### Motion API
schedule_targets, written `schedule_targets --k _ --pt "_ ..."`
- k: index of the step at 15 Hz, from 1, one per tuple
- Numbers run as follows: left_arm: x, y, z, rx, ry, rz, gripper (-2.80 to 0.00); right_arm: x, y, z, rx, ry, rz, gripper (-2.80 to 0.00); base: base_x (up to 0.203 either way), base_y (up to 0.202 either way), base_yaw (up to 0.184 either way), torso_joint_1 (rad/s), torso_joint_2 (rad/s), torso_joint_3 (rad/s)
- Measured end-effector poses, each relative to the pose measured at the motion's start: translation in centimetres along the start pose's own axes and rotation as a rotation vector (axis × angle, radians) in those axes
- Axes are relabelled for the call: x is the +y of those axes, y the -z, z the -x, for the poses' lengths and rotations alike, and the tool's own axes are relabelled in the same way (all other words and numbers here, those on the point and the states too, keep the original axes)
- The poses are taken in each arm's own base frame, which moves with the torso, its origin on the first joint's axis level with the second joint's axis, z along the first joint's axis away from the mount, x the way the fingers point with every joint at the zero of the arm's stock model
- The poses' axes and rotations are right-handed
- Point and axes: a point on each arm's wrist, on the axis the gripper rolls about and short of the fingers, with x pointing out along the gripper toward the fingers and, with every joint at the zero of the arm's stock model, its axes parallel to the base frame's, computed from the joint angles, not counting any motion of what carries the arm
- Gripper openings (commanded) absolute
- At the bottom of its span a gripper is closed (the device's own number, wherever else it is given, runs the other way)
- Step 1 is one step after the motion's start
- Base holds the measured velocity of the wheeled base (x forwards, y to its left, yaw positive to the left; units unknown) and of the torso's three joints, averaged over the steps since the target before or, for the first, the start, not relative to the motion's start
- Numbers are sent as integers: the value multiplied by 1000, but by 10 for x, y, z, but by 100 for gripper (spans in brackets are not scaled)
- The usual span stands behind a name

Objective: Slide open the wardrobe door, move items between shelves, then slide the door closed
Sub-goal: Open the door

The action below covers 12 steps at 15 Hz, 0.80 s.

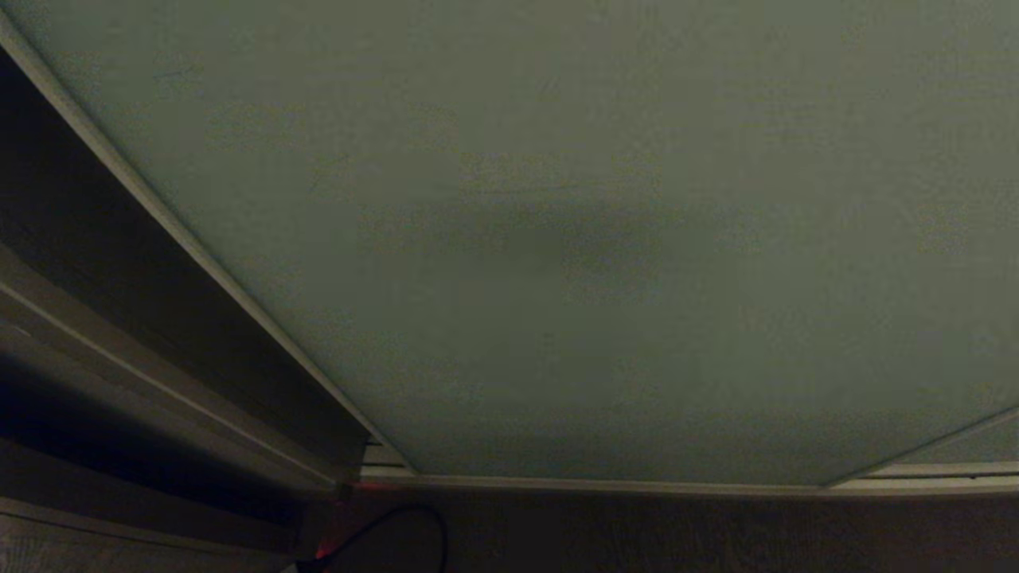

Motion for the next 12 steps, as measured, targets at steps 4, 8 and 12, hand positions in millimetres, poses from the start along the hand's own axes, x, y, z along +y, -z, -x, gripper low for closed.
schedule_targets --k 4,8,12 --pt "-3 6 -12 15 52 5 -280 0 0 0 0 0 0 -280 0 0 0 0 0 0" --pt "-7 14 -27 31 109 31 -280 0 0 0 0 0 0 -280 0 0 0 0 0 0" --pt "-22 19 -36 46 201 61 -280 0 0 0 0 0 0 -280 0 0 0 0 0 0"
